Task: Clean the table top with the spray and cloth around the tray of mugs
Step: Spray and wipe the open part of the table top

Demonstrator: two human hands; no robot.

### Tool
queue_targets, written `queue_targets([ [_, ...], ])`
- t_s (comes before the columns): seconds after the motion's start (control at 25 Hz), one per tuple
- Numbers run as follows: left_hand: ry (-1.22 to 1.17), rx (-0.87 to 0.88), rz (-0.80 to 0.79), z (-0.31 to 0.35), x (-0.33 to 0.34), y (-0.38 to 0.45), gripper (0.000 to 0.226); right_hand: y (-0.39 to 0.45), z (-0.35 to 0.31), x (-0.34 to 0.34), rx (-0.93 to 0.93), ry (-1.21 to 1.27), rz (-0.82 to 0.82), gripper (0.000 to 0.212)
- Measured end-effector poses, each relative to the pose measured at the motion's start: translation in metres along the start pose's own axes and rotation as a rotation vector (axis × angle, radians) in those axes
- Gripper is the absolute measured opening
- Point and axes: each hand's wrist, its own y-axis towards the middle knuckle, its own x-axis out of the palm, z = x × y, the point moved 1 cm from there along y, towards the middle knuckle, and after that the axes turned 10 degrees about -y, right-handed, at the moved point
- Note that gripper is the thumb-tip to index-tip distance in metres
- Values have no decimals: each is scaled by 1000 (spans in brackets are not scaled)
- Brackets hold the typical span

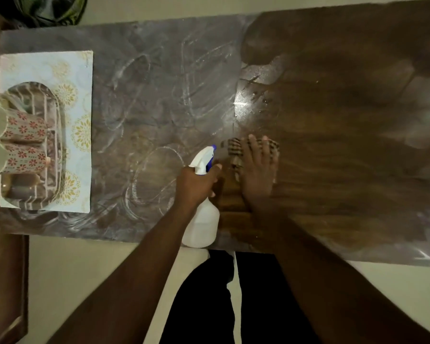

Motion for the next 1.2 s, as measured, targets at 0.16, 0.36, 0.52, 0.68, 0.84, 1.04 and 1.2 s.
queue_targets([
  [0.16, 22, 5, 22, 15, 1, 6, 10, -13, -36, 9, -554, -7, -54, 58],
  [0.36, -24, -18, -35, 32, -13, 48, 16, 56, -16, -1, 49, -39, 4, 69],
  [0.52, -58, -14, -63, 44, -30, 80, 23, 43, -80, 7, -260, -43, -22, 61],
  [0.68, -54, -45, -128, 56, -60, 101, 21, 65, -18, -13, -50, -69, 5, 62],
  [0.84, -34, -26, -112, 74, -66, 140, 10, 148, -115, -9, 128, -17, 71, 56],
  [1.04, -45, -54, -125, 91, -79, 174, 37, 145, -83, -10, -257, -44, 77, 58],
  [1.2, -15, 8, -93, 113, -81, 199, 27, 209, -133, -24, 156, 70, 70, 54],
])
